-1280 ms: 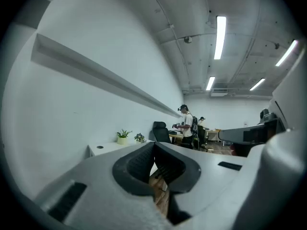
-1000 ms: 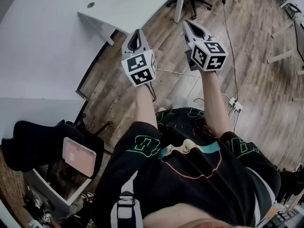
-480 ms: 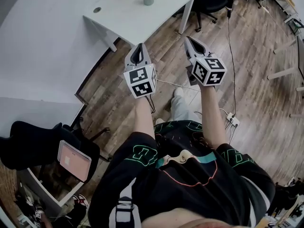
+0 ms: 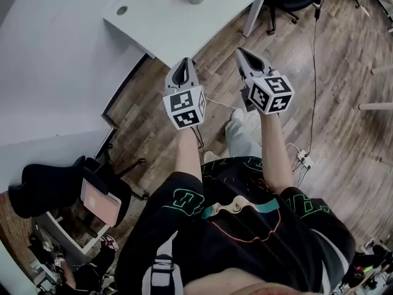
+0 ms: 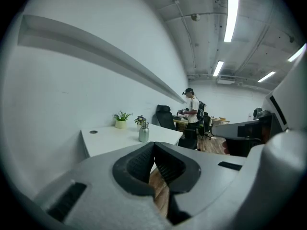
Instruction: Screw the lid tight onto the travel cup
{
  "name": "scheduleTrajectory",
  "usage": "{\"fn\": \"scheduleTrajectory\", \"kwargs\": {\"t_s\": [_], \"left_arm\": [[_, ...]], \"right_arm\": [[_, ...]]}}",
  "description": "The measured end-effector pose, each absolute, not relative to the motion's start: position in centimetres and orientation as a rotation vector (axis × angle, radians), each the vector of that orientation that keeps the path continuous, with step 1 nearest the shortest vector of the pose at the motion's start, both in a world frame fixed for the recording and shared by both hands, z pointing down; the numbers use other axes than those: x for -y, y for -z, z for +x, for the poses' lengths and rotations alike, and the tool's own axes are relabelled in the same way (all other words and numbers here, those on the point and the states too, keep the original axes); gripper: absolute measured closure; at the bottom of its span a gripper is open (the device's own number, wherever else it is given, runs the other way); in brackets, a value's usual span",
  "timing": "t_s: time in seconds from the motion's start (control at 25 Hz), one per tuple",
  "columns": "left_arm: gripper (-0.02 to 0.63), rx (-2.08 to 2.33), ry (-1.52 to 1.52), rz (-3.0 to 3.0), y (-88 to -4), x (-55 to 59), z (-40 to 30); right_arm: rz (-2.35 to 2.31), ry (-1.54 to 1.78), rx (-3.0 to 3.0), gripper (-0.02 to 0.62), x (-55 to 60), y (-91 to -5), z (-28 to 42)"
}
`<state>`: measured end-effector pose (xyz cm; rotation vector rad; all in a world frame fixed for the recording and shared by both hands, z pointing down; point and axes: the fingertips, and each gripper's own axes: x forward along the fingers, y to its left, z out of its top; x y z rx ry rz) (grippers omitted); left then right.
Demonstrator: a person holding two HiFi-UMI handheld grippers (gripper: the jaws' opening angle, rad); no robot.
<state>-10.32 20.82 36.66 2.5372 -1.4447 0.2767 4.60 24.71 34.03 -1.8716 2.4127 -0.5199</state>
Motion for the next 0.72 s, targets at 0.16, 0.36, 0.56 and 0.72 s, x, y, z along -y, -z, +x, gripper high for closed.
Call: {"fn": "scheduleTrajectory", "kwargs": {"t_s": [0.16,0.36,0.56,0.72], "left_arm": [[0.601,1.405,-0.340,2.505,-39.7,-17.8,-5.9],[0.601,1.410,-0.383,2.480,-41.3,-14.9,-2.3],[0.601,1.373,-0.419,2.447,-42.9,-13.8,1.1],[0.601,1.374,-0.397,2.441,-42.5,-12.7,2.8]], "right_arm": [[-1.847,0.591,-2.429,0.591,-21.1,-36.9,7.9],[-1.820,0.674,-2.414,0.591,-18.0,-39.2,12.0],[-1.774,0.697,-2.431,0.591,-15.5,-39.8,14.8],[-1.732,0.673,-2.448,0.591,-13.5,-38.9,16.2]]}}
